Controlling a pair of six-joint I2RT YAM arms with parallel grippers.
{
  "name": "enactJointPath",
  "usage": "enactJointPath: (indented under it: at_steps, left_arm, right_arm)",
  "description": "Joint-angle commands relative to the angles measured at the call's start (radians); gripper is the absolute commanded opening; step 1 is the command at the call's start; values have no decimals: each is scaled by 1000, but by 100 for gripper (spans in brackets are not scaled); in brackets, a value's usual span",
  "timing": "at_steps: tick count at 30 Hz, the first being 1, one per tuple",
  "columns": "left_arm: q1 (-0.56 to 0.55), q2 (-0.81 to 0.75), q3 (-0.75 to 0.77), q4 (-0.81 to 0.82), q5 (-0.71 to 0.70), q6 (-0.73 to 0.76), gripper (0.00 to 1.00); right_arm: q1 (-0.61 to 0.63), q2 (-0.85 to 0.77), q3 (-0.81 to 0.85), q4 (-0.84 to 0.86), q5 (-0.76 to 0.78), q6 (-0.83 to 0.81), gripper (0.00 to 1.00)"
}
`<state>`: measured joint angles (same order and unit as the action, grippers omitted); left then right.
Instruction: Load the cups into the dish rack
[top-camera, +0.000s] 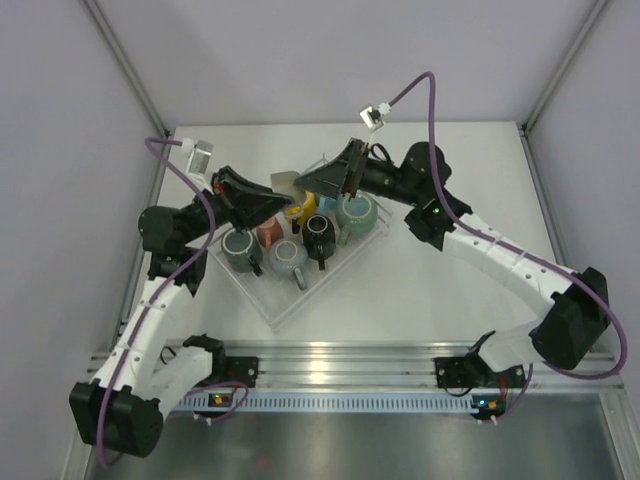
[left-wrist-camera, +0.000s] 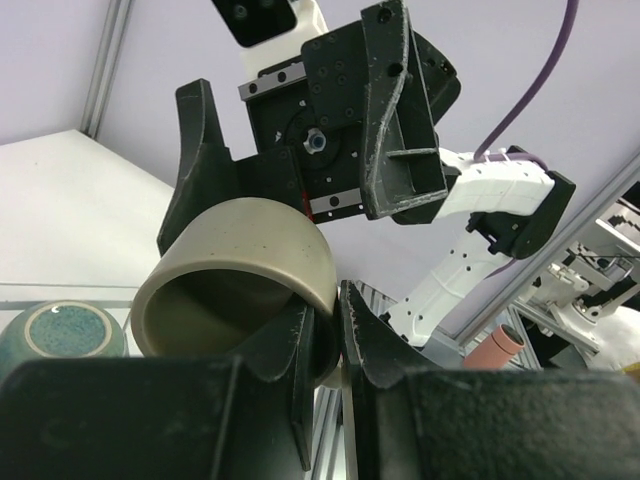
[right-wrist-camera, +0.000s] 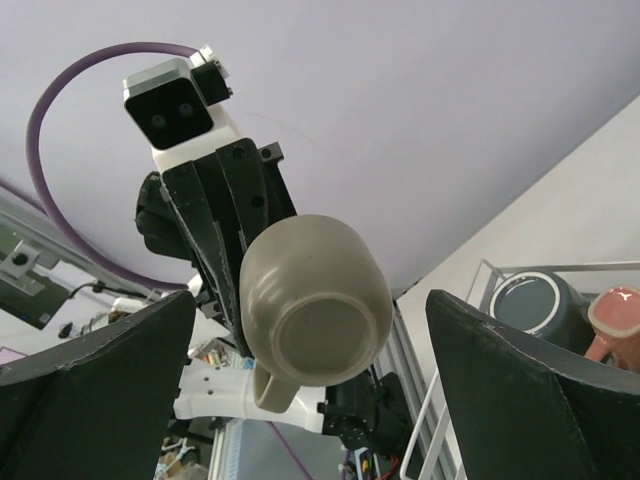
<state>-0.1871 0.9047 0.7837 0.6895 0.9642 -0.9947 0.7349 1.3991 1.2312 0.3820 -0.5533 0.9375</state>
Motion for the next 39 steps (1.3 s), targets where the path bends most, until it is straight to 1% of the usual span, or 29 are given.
enactJointPath:
  at_steps: [1,5,12,19,22,23,25,26,28,29,31,32,33,34,35,39]
  left_arm:
    - [-26,-15,57,104,-7,44,0]
    - [-40,-7,68,104,-1,56,0]
    - [-46,-12,71,104,1,79,0]
    - [-58,-9,65,104,-2,94,0]
    - [-66,-9,63,104,1,99,0]
    - [-66,-9,61,104,-1,100,0]
    - [-69,-10,60,104,-1,102,0]
    - [-69,-10,60,104,1,103,0]
    - [-69,-10,57,104,1,105,0]
    - [-69,-7,55,104,-1,105,0]
    - [-69,-1,46,105,-8,102,0]
    - [-69,2,43,104,-24,93,11]
    - [-69,5,32,105,-27,88,18]
    - [-69,8,28,105,-30,84,23]
    - [-69,13,25,105,-28,77,30]
    - [-69,7,-6,102,-38,79,42]
  right_arm:
    - [-11,14,11,112,-36,33,99]
    - [-3,24,-2,164,-69,75,91]
    - [6,11,-39,201,-74,101,80]
    - [18,17,-52,241,-88,127,79]
    - [24,14,-53,244,-88,129,75]
    - [26,14,-53,248,-86,129,69]
    - [26,11,-59,256,-85,138,60]
    - [26,8,-62,264,-88,142,47]
    - [26,0,-82,297,-85,164,35]
    - [26,0,-87,308,-86,170,26]
    - [26,-8,-99,325,-86,178,18]
    - [24,-9,-102,330,-85,178,7]
    - [24,-14,-104,331,-85,178,1]
    - [26,-20,-108,330,-82,176,0]
    - [26,-25,-108,327,-76,176,0]
    - [18,-37,-107,317,-69,173,0]
